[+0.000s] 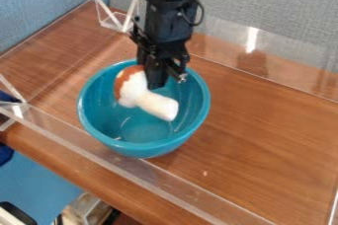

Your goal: Put the mushroom in the blue bowl

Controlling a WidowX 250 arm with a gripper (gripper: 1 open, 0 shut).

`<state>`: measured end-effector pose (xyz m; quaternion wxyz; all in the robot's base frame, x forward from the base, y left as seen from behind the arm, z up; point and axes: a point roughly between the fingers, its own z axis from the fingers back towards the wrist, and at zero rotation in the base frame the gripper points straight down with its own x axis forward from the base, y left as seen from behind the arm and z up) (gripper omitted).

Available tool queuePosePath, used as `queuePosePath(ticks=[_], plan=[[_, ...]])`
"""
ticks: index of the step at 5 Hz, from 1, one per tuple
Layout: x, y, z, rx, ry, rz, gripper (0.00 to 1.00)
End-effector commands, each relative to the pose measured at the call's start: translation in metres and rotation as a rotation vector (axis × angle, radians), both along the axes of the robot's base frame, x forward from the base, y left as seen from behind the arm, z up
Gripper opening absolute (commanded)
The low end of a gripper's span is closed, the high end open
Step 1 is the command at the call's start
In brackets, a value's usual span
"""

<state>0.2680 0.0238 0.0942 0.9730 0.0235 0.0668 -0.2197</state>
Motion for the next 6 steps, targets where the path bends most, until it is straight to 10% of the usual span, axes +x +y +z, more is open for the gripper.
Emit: queuePosePath(ticks=[1,6], plan=[[-0.004,0.009,0.009,-0.011,-0.049,0.006,0.00],[-0.009,0.025,-0.060,-0.026,0.004,-0.158,0.00]])
